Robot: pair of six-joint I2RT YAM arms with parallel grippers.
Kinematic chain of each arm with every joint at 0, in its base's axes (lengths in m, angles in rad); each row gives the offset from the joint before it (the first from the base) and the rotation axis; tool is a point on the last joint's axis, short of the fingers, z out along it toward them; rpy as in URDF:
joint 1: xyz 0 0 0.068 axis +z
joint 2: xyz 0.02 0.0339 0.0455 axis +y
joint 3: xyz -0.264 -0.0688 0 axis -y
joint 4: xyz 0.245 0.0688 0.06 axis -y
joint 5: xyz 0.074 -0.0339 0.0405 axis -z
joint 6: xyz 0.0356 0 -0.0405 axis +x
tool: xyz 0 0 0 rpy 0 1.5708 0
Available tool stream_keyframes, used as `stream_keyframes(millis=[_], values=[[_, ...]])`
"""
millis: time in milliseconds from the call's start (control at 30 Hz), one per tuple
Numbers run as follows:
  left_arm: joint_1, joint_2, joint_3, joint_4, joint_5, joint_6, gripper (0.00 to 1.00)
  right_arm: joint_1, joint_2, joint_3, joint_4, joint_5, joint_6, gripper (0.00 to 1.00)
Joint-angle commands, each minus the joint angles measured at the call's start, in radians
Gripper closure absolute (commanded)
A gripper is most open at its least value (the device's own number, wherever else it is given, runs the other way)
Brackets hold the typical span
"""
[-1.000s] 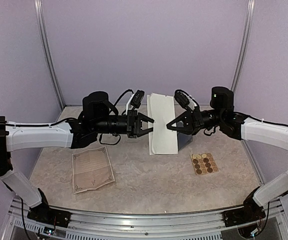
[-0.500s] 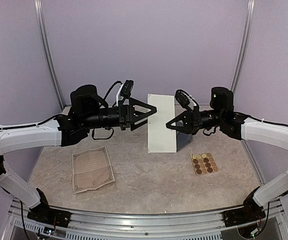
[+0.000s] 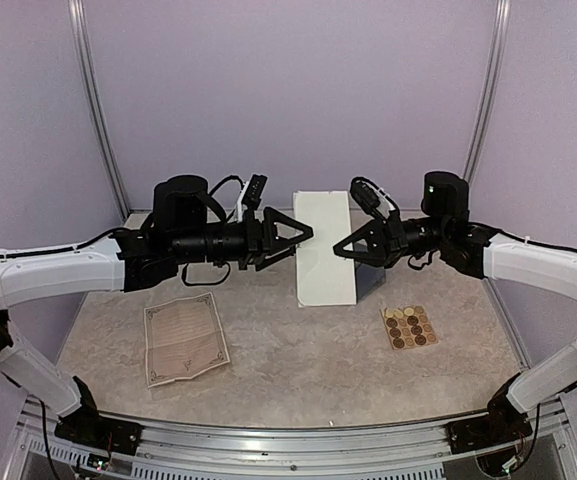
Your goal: Place the letter into the envelope and seal it
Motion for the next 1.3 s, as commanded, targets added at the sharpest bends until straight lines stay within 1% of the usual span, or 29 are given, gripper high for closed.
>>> stream_keyframes(millis=[0, 33, 167, 333, 400, 433, 467, 500, 533, 567, 633, 667, 767, 833, 967, 1067, 1267], values=[[-0.018, 0.016, 0.031, 0.044, 0.039, 0.004, 0.36, -0.004, -0.006, 0.036, 0.023, -0.023, -0.004, 1.00], [-0.019, 0.018, 0.028, 0.052, 0.043, -0.005, 0.40, -0.004, -0.004, 0.036, 0.020, -0.021, -0.004, 1.00], [-0.026, 0.024, 0.030, 0.058, 0.048, -0.013, 0.70, -0.004, -0.009, 0.025, 0.015, -0.009, -0.005, 1.00], [-0.023, 0.005, 0.011, 0.052, -0.004, -0.020, 0.99, -0.004, -0.017, 0.025, -0.003, 0.013, -0.013, 1.00], [-0.021, -0.006, 0.004, 0.047, -0.036, -0.018, 1.00, -0.006, -0.020, 0.036, -0.050, 0.054, -0.041, 0.98], [-0.021, -0.012, 0.001, 0.038, -0.066, -0.014, 1.00, -0.007, -0.025, 0.041, -0.087, 0.088, -0.059, 0.89], [-0.020, -0.024, -0.002, 0.027, -0.096, -0.011, 1.00, -0.011, -0.031, 0.044, -0.119, 0.130, -0.074, 0.77], [-0.019, -0.035, -0.006, 0.010, -0.121, -0.006, 1.00, -0.018, -0.035, 0.049, -0.175, 0.172, -0.098, 0.62], [-0.016, -0.045, -0.009, -0.005, -0.146, -0.001, 1.00, -0.031, -0.039, 0.052, -0.219, 0.214, -0.117, 0.50], [-0.009, -0.056, -0.010, -0.023, -0.167, 0.003, 1.00, -0.039, -0.046, 0.057, -0.271, 0.266, -0.139, 0.41], [0.011, -0.068, -0.011, -0.064, -0.197, 0.004, 1.00, -0.061, -0.049, 0.069, -0.390, 0.393, -0.170, 0.27], [0.026, -0.071, -0.010, -0.083, -0.203, 0.008, 1.00, -0.073, -0.046, 0.072, -0.441, 0.454, -0.180, 0.24], [0.061, -0.086, 0.004, -0.154, -0.248, 0.040, 1.00, -0.101, -0.021, 0.076, -0.576, 0.649, -0.191, 0.23], [0.081, -0.097, 0.009, -0.179, -0.265, 0.054, 1.00, -0.122, 0.010, 0.070, -0.613, 0.713, -0.196, 0.23], [0.120, -0.110, 0.015, -0.205, -0.281, 0.054, 1.00, -0.159, 0.087, 0.065, -0.600, 0.760, -0.211, 0.25], [0.121, -0.116, 0.033, -0.235, -0.293, 0.082, 1.00, -0.188, 0.143, 0.074, -0.590, 0.776, -0.228, 0.25], [0.124, -0.130, 0.028, -0.251, -0.331, 0.074, 1.00, -0.244, 0.246, 0.095, -0.551, 0.792, -0.265, 0.28]])
